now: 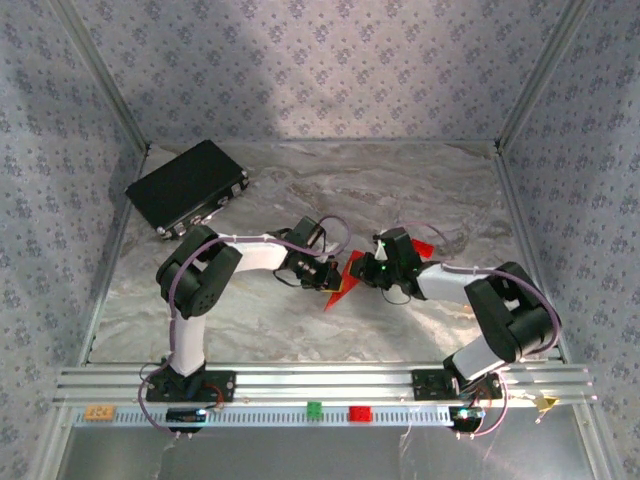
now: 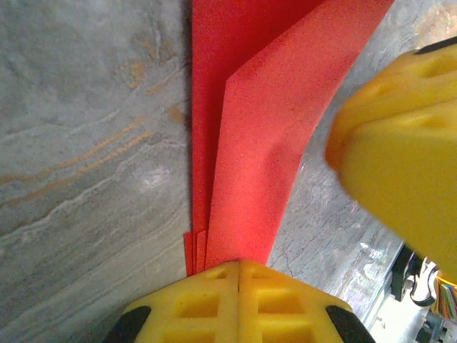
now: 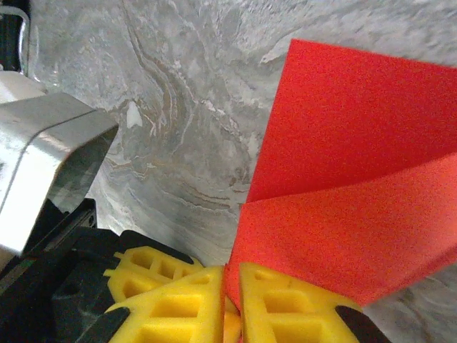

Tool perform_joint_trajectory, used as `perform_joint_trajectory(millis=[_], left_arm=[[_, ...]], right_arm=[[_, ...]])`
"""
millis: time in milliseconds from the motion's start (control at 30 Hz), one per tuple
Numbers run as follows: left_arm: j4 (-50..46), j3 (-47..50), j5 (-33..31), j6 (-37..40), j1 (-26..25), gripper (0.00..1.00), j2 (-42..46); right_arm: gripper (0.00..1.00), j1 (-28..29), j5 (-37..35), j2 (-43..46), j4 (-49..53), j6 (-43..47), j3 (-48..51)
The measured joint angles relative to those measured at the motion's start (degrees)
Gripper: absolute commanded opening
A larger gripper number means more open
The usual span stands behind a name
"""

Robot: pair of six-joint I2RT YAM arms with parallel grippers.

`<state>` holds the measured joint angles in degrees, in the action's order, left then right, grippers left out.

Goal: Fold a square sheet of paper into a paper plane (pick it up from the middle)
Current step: Fold the wing for the fifth time at the center of the table.

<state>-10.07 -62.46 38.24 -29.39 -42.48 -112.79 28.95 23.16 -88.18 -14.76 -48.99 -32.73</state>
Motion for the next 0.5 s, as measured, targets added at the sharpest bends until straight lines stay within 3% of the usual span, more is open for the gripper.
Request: perform_joint_trajectory(millis=[233, 500], left_arm=[[0.0, 0.0, 0.0, 0.0, 0.0, 0.00, 0.0], [0.0, 0.0, 0.1, 0.1, 0.0, 0.00, 0.0]], right_arm=[[0.13, 0.8, -3.0, -4.5, 3.1, -0.1, -4.2], [0.13, -3.7, -2.4, -5.2, 3.5, -0.7, -3.4]])
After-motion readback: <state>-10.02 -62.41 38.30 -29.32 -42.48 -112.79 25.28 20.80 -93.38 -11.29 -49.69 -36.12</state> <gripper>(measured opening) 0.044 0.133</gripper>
